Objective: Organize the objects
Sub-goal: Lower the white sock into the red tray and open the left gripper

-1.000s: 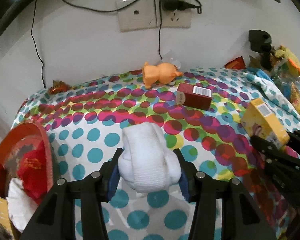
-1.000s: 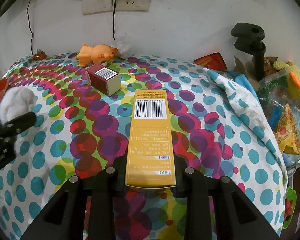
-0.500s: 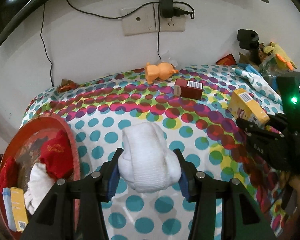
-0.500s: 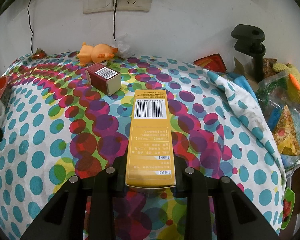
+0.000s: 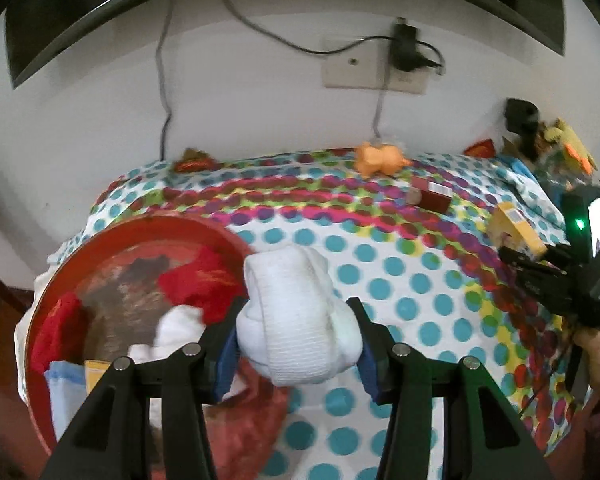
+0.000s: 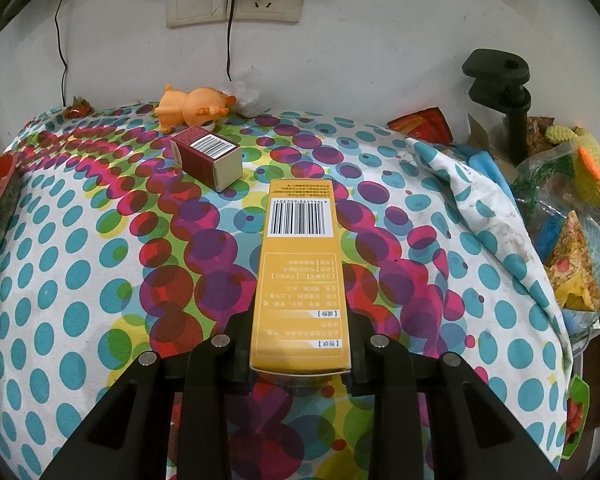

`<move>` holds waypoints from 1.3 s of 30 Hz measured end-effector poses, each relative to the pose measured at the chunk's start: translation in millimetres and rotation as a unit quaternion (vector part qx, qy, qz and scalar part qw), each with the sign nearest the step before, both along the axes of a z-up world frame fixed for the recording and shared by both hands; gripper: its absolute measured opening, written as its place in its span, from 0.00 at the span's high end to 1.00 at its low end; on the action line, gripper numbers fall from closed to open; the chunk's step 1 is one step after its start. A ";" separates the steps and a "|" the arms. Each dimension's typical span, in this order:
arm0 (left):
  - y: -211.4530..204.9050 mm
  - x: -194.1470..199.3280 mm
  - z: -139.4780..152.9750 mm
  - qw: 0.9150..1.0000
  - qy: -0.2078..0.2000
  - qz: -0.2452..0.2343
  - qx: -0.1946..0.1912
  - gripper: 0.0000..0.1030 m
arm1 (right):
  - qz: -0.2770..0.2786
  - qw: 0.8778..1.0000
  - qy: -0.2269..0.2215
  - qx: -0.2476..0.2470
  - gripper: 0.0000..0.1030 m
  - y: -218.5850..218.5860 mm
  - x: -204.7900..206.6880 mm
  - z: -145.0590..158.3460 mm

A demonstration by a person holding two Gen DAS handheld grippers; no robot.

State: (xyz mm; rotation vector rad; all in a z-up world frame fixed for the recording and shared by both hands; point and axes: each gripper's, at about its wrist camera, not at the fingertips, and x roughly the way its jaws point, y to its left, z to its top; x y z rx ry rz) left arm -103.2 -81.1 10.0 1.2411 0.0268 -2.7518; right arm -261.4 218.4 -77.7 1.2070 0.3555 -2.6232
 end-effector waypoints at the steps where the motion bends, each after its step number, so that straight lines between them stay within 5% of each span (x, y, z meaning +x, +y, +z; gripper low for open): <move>1: -8.1 1.1 0.9 1.000 0.001 0.009 0.000 0.51 | 0.000 1.000 0.000 -0.001 0.72 -0.1 -0.2 -0.1; 16: -101.8 6.5 -2.0 0.995 -0.013 0.098 -0.017 0.51 | -0.001 1.000 -0.001 -0.001 0.72 -0.7 0.1 -0.3; 26: -159.8 4.1 -8.7 0.988 -0.032 0.152 0.016 0.51 | -0.001 1.000 0.000 0.000 0.72 -0.7 0.5 -0.6; 39: -189.7 -6.2 -39.0 0.984 -0.078 0.158 0.009 0.51 | -0.002 1.000 0.000 0.000 0.72 -2.5 0.2 0.6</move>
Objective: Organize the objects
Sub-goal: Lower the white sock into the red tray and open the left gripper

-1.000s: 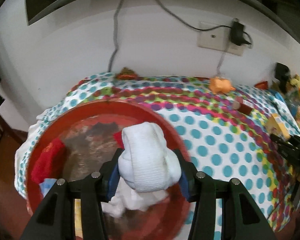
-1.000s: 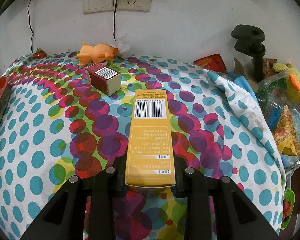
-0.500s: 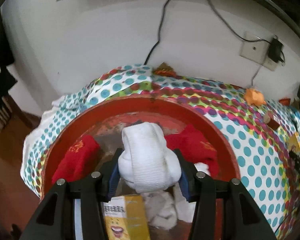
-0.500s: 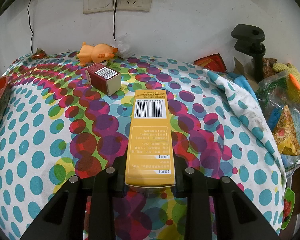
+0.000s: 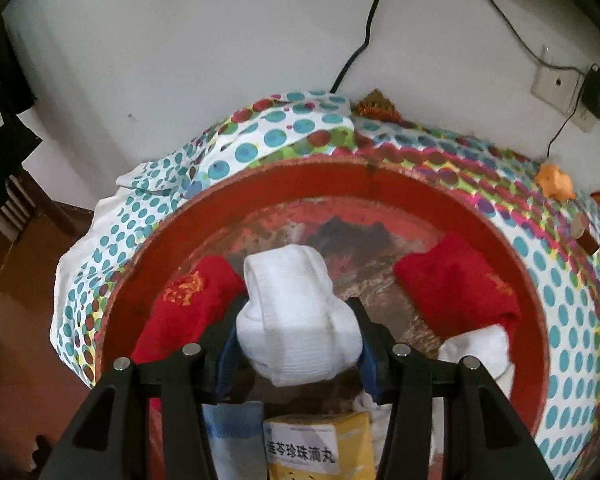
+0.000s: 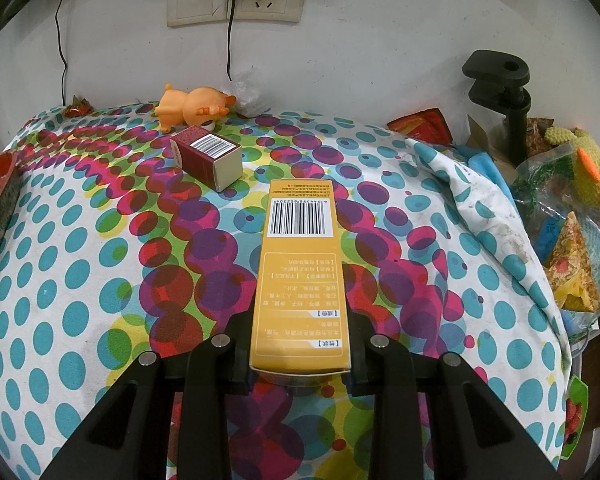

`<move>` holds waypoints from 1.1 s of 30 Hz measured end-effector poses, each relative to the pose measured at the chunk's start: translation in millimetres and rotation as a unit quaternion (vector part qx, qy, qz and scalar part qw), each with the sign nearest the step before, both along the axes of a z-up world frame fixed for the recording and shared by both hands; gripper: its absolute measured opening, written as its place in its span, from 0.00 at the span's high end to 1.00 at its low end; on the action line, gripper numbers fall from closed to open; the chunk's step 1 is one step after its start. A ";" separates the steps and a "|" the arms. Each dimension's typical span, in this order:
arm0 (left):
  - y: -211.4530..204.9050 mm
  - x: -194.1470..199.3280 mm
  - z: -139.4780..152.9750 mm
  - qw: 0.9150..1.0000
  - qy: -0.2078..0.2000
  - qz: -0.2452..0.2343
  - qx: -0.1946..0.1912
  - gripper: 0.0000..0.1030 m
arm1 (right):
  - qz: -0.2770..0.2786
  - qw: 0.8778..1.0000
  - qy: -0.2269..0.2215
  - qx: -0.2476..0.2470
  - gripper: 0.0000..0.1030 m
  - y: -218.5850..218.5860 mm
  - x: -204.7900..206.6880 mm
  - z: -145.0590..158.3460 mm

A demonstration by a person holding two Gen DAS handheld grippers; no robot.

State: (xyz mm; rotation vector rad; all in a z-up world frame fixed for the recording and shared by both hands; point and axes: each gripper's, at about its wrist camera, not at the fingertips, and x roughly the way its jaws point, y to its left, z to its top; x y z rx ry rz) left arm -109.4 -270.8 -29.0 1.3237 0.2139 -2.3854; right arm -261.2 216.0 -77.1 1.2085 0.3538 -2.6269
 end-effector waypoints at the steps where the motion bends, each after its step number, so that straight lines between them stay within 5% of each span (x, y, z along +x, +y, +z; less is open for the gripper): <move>1: -0.9 -0.7 -3.1 1.000 -0.005 0.001 0.000 0.51 | 0.000 1.000 0.000 0.000 0.72 -0.2 0.2 -0.1; 27: -3.7 -2.2 -27.1 0.999 -0.041 0.000 -0.007 0.48 | -0.004 1.000 0.003 0.007 0.72 -3.4 0.7 -0.1; 33: -4.4 0.1 -22.5 0.999 -0.036 0.002 -0.015 0.37 | -0.004 1.000 0.004 0.009 0.72 -4.7 1.3 -0.3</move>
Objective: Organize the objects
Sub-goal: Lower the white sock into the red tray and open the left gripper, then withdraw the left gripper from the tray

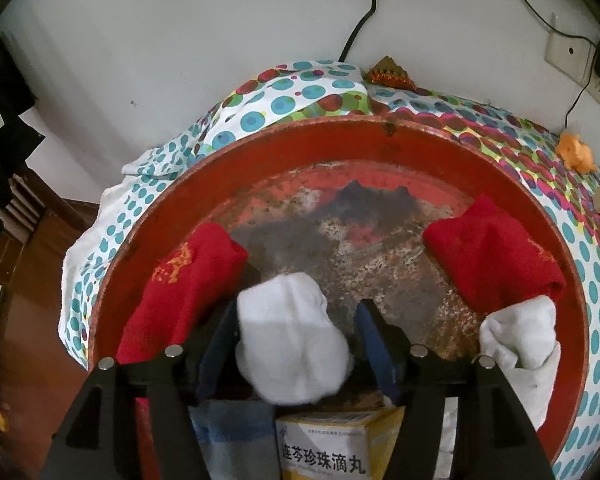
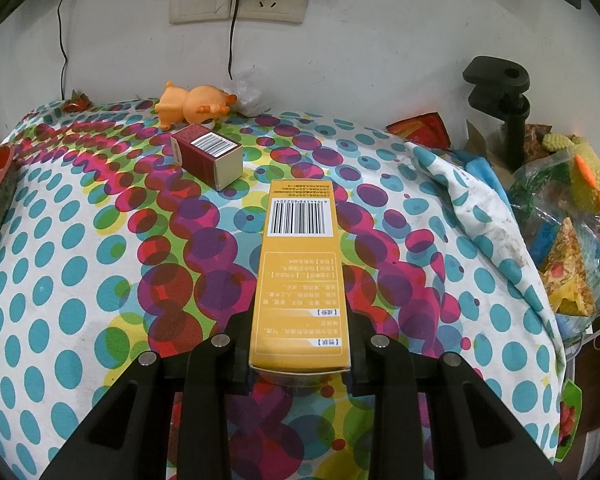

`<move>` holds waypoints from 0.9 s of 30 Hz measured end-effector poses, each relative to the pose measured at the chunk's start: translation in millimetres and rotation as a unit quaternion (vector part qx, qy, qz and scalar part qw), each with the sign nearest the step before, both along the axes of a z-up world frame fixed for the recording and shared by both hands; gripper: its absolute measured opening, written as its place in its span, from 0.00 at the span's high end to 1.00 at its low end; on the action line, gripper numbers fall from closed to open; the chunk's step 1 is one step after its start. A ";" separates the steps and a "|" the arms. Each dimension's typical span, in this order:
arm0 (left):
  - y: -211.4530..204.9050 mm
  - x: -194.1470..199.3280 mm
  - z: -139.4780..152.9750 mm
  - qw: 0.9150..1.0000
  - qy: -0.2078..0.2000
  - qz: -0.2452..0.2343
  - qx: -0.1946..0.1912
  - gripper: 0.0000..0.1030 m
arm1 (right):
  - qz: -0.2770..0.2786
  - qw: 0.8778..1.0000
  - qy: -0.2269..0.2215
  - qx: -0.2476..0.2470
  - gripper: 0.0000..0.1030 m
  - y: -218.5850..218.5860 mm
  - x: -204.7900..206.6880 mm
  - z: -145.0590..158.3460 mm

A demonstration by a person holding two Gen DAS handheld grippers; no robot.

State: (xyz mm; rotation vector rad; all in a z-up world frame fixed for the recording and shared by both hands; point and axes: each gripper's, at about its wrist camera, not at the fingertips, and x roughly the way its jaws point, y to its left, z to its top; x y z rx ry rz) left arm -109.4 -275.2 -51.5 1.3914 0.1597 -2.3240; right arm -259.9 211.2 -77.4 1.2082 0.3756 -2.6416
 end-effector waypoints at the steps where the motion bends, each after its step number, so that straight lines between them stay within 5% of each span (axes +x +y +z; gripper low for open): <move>1: -0.2 0.3 0.9 1.000 0.001 0.000 0.000 0.37 | 0.000 1.000 0.001 0.001 0.72 -0.3 0.0 -0.1; 17: 23.5 24.4 31.3 0.999 0.038 -0.019 0.010 0.33 | -0.001 1.000 0.002 0.005 0.72 -4.5 -0.3 2.8; 27: 64.3 81.1 50.9 0.996 0.085 -0.036 0.006 0.33 | -0.002 1.000 0.005 0.013 0.72 -2.8 -1.1 4.0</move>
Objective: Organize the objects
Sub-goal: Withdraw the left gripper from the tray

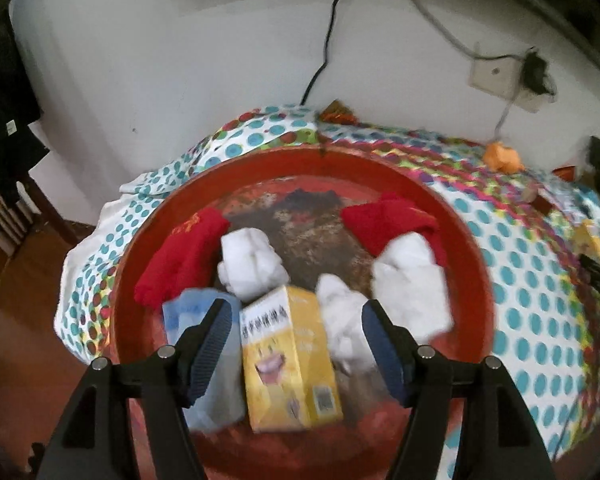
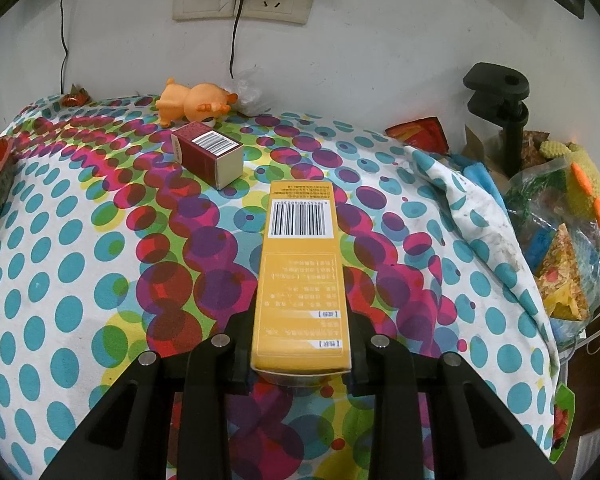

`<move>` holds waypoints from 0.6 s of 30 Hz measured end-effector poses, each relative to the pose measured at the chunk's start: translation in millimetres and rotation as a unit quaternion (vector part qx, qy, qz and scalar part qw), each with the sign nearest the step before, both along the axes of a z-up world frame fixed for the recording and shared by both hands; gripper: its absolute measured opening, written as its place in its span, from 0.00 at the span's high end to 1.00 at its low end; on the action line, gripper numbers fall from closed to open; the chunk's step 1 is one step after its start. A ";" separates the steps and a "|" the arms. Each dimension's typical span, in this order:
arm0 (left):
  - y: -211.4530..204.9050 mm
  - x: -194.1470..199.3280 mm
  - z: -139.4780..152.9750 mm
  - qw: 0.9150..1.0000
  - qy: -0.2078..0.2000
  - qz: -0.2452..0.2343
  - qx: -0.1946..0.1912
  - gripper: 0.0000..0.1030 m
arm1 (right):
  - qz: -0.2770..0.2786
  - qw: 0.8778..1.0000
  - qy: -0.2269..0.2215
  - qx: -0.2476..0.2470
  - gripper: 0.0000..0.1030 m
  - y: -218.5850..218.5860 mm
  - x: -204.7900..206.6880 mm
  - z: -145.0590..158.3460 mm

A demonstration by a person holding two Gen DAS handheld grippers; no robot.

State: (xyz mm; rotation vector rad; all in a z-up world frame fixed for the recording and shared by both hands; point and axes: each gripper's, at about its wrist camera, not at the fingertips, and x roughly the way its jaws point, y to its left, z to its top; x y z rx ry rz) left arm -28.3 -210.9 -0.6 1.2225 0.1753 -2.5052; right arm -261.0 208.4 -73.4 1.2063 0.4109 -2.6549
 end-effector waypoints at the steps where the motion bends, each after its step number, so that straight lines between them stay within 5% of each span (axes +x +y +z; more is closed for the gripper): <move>1: 3.4 6.9 1.5 1.000 0.001 0.001 -0.006 0.33 | 0.000 1.000 0.000 0.001 0.72 1.0 -1.8 -0.2; 5: 11.3 36.2 4.9 1.000 -0.005 0.009 -0.021 0.33 | 0.000 1.000 -0.001 -0.002 0.72 -1.0 0.0 -0.3; 18: 11.3 85.9 0.7 1.000 -0.017 0.006 0.017 0.33 | -0.005 1.000 -0.001 -0.002 0.67 0.6 -2.1 -0.1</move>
